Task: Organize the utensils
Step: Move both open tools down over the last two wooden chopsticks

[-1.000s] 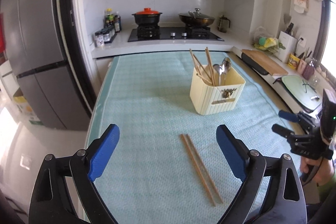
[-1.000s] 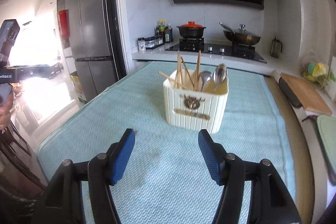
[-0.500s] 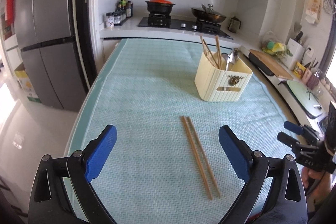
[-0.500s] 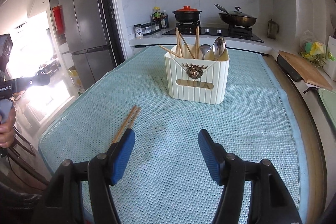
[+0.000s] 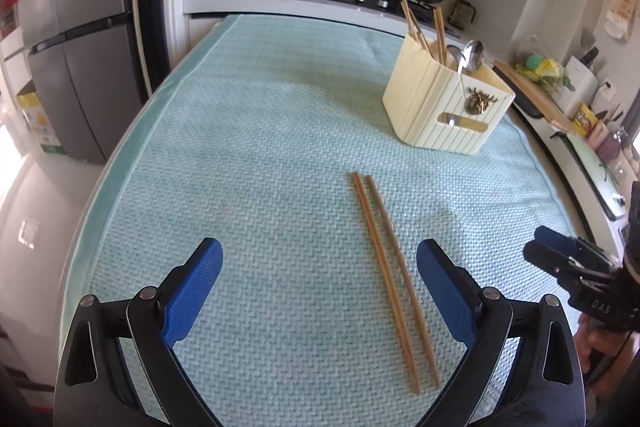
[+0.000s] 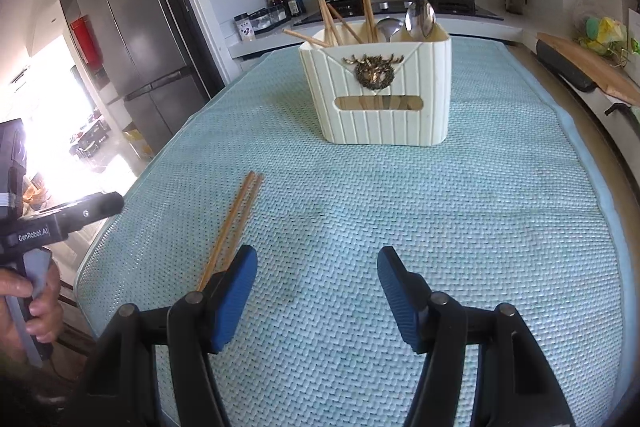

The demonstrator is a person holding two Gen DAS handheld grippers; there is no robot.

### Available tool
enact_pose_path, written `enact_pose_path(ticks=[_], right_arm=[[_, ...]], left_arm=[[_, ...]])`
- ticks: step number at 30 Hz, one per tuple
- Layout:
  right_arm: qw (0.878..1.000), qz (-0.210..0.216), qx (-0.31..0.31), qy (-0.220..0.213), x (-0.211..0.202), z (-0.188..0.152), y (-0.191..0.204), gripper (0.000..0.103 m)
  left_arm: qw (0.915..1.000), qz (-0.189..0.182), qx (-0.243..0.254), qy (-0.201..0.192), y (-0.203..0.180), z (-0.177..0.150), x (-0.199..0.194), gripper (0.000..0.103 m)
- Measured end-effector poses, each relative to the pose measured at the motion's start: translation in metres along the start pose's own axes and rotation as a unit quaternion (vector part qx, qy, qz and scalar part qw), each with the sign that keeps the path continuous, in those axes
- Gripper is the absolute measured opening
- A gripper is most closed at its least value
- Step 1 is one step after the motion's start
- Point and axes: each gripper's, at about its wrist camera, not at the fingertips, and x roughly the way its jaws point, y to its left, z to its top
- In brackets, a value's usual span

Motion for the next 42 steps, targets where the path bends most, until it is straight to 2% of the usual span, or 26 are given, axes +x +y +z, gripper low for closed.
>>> enact_pose_path(ticks=[1,3,5,10,16,26,35,41,42], right_arm=[[1.000,0.005,-0.002,0.004,0.007,0.001,0.004,0.057],[1.000,0.016,-0.010,0.016,0.022,0.003,0.013,0.042],[0.999,0.024,-0.019,0.026,0.033,0.002,0.022,0.040],[0.999,0.019,-0.041,0.031,0.040,-0.002,0.037,0.040],[0.999,0.009,-0.033,0.031,0.043,-0.001,0.029,0.040],[0.998,0.014,-0.048,0.043,0.049,-0.007,0.035,0.040],[0.993,0.051,-0.080,0.064,0.084,0.001,0.066,0.038],[0.987,0.041,-0.132,0.086,0.114,0.002,0.084,0.038],[0.986,0.031,-0.145,0.078,0.115,0.003,0.088,0.037]], left_arm=[[1.0000,-0.002,0.004,0.003,-0.004,0.000,0.007,0.098],[0.9999,-0.008,0.008,0.008,-0.009,0.000,0.020,0.098],[0.9997,-0.006,0.008,0.024,-0.012,-0.001,0.035,0.098],[0.9989,-0.002,0.017,0.044,-0.019,-0.010,0.055,0.098],[0.9976,0.024,0.032,0.056,-0.024,-0.017,0.076,0.098],[0.9965,0.060,0.017,0.055,-0.005,-0.022,0.079,0.097],[0.9963,0.061,-0.001,0.060,0.024,-0.029,0.066,0.097],[0.9967,0.047,0.006,0.066,0.024,-0.023,0.071,0.097],[0.9966,0.047,0.008,0.068,0.022,-0.021,0.073,0.096]])
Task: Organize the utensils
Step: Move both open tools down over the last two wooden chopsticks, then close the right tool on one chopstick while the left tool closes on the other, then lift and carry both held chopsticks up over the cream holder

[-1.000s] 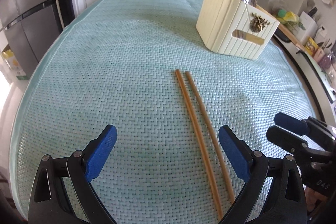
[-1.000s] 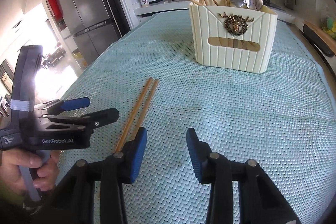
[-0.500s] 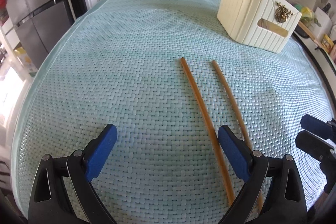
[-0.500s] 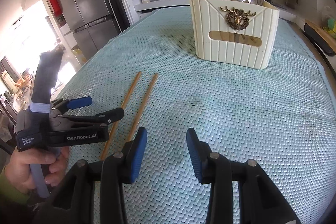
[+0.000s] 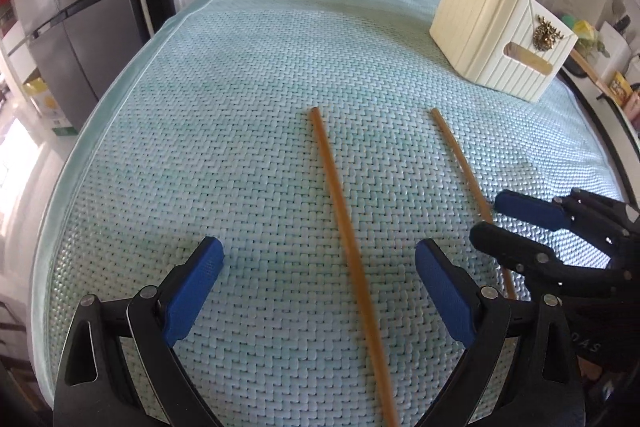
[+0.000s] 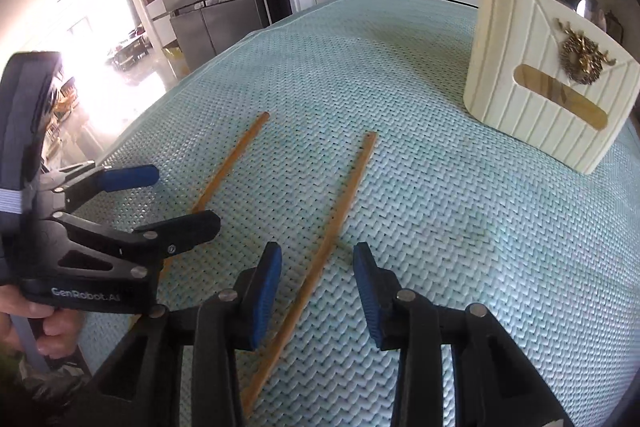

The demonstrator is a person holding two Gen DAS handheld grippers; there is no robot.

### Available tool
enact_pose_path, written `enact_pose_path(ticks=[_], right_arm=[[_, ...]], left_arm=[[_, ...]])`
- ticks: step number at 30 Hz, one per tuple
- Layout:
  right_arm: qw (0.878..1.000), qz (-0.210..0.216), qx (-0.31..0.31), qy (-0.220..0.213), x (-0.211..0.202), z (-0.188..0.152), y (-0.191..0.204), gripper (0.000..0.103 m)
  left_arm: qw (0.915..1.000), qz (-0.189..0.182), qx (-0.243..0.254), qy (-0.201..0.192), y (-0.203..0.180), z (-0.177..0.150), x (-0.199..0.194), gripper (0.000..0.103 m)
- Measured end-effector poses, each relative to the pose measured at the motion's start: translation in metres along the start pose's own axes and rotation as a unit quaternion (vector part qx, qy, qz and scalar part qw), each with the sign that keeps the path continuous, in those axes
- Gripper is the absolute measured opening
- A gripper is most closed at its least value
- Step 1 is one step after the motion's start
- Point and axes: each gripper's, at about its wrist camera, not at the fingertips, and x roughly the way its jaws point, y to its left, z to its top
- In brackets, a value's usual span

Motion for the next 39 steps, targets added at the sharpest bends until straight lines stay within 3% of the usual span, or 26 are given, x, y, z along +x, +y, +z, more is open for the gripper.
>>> enact_pose_path(ticks=[4,10,12,13,14,15,16,24,32,39], right_arm=[[0.999,-0.025,-0.014,0.013,0.012,0.016,-0.001,0.037],[0.998,-0.038,-0.019,0.046,0.033,0.047,-0.006,0.036],[0.998,-0.044,-0.017,0.051,0.039,0.055,-0.006,0.020],[0.997,-0.046,-0.013,0.053,0.041,0.058,-0.007,0.017],[0.997,-0.045,-0.007,0.055,0.042,0.060,-0.009,0.010],[0.998,-0.040,0.000,0.055,0.043,0.061,-0.010,0.008],[0.998,-0.037,0.007,0.053,0.043,0.062,-0.012,0.007],[0.996,0.026,0.086,-0.005,0.010,0.054,-0.039,0.006],[0.986,0.070,0.103,-0.114,-0.086,0.056,-0.047,0.006],[0.974,0.060,0.082,-0.203,-0.154,0.054,-0.045,0.006]], left_arm=[[0.9999,0.004,0.009,0.007,-0.002,0.014,0.008,0.088],[0.9993,-0.020,-0.001,0.031,0.010,0.041,0.017,0.057],[0.9992,-0.019,-0.005,0.036,0.015,0.049,0.020,0.038],[0.9990,-0.021,-0.007,0.038,0.018,0.052,0.022,0.033],[0.9986,-0.029,-0.010,0.042,0.019,0.054,0.023,0.019],[0.9983,-0.036,-0.014,0.043,0.020,0.055,0.024,0.011],[0.9980,-0.040,-0.017,0.045,0.020,0.055,0.025,0.009],[0.9972,-0.065,-0.032,0.017,0.016,0.059,0.011,0.004],[0.9905,-0.103,-0.041,-0.081,0.011,0.068,-0.079,0.004],[0.9782,-0.134,-0.026,-0.156,-0.003,0.074,-0.140,0.004]])
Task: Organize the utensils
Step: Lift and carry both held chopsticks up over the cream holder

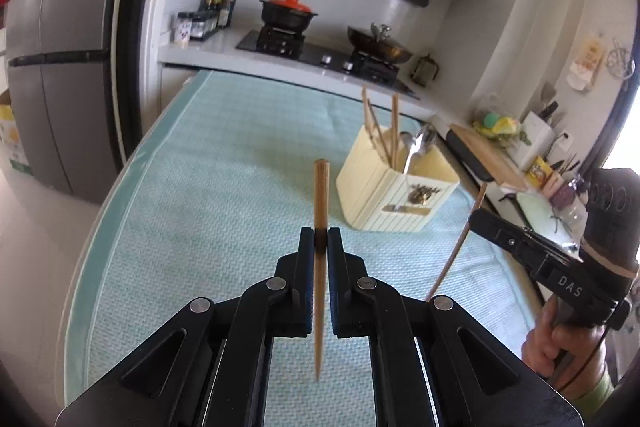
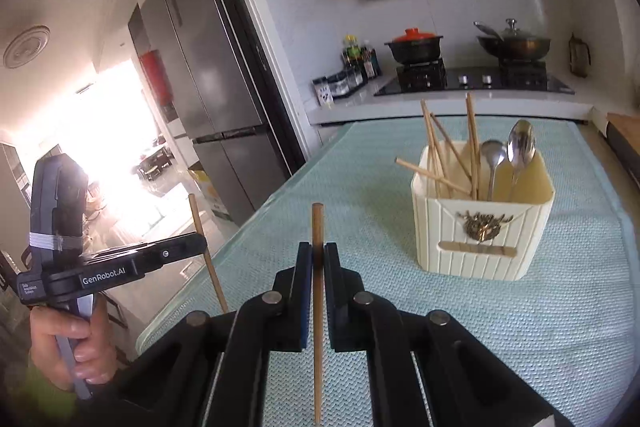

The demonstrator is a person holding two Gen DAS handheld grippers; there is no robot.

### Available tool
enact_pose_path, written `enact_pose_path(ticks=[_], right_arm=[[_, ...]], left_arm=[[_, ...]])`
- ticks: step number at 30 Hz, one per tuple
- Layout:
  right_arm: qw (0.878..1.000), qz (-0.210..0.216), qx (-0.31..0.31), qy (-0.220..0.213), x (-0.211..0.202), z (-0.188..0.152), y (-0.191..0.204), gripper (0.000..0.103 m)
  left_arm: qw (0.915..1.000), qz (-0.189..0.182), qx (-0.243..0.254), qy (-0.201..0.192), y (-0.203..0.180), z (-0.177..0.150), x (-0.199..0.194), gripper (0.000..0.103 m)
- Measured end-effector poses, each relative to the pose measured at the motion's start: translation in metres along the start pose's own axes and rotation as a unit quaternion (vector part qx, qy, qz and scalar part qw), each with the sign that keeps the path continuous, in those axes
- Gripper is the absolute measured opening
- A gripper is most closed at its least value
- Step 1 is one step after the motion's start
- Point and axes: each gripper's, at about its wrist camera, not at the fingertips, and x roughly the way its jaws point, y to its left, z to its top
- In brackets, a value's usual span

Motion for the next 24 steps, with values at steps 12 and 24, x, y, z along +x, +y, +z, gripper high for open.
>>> enact_pose_path(ticks=[12,24], right_arm=[[0.996,-0.028,-0.036,-0.078,-0.050,0.029,0.014,0.006],[0.991,-0.049,-0.044,-0.117,-0.083,0.068,-0.007,0.006]], left_arm=[[0.9982,-0.026,0.033,-0.044,-0.030,0.015,-0.015,0.004],[0.9944,-0.068,0.047,-0.066,-0.057,0.060,-0.024,0.004]])
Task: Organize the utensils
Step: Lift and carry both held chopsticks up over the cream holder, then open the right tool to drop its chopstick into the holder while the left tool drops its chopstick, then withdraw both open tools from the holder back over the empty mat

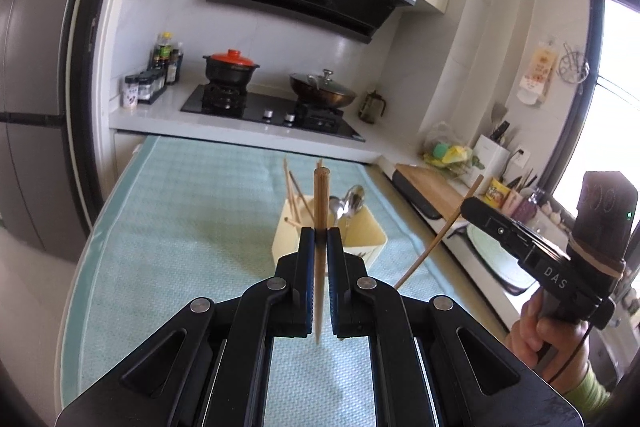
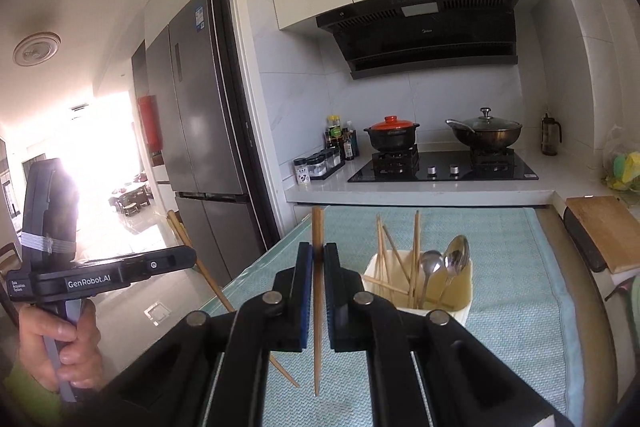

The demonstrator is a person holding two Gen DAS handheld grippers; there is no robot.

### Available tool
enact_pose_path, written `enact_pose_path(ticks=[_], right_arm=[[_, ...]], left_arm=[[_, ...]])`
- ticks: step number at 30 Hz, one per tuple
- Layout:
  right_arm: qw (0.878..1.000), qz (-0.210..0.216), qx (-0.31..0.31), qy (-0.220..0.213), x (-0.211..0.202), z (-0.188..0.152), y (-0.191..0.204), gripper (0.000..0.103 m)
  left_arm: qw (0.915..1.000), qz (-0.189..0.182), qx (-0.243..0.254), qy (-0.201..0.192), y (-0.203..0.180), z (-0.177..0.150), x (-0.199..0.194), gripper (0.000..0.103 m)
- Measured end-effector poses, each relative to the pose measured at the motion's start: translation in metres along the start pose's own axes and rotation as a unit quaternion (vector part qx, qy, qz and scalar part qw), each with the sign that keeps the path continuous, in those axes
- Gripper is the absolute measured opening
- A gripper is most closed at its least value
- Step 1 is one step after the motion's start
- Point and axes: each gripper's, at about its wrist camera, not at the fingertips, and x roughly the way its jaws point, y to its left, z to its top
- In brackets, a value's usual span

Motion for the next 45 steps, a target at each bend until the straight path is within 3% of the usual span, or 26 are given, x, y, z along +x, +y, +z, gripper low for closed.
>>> enact_pose_path(ticks=[8,14,17,26,28,30,32,34,35,36,39,45], right_arm=[[0.998,-0.032,-0.027,-0.039,0.003,0.062,-0.024,0.006],[0.996,-0.061,-0.042,-0.044,0.034,0.089,-0.046,0.006],[0.997,-0.064,-0.046,-0.017,0.064,0.086,-0.056,0.006],[0.989,-0.036,0.006,0.141,0.179,0.028,-0.099,0.007],[0.985,-0.030,0.030,0.164,0.200,0.018,-0.111,0.008],[0.985,-0.031,0.039,0.165,0.208,0.018,-0.116,0.008],[0.988,-0.028,0.043,0.147,0.200,0.026,-0.115,0.008],[0.992,-0.027,0.037,0.120,0.180,0.039,-0.108,0.025],[0.993,-0.035,0.030,0.105,0.169,0.046,-0.103,0.055],[0.995,-0.044,0.023,0.085,0.155,0.052,-0.098,0.075],[0.998,-0.054,-0.001,0.044,0.118,0.064,-0.079,0.076],[0.996,-0.086,-0.004,0.012,0.048,0.045,-0.055,0.087]], left_arm=[[0.9981,-0.017,0.033,-0.049,-0.028,0.063,0.014,0.004],[0.9983,-0.013,0.039,-0.041,-0.035,0.091,0.066,0.004],[0.9993,-0.011,0.033,-0.009,-0.029,0.089,0.102,0.004],[0.9947,0.033,0.011,0.097,0.002,0.058,0.194,0.006],[0.9934,0.044,0.000,0.106,0.012,0.057,0.204,0.019],[0.9936,0.057,-0.012,0.097,0.020,0.063,0.198,0.053],[0.9958,0.061,-0.012,0.067,0.022,0.070,0.179,0.068],[0.9970,0.066,-0.005,0.042,0.019,0.077,0.160,0.080],[0.9973,0.068,0.003,0.028,0.015,0.078,0.147,0.085],[0.9973,0.071,0.012,0.014,0.010,0.078,0.136,0.090],[0.9935,0.100,0.043,-0.030,-0.010,0.068,0.102,0.102],[0.9788,0.179,0.064,-0.076,-0.038,0.029,0.059,0.103]])
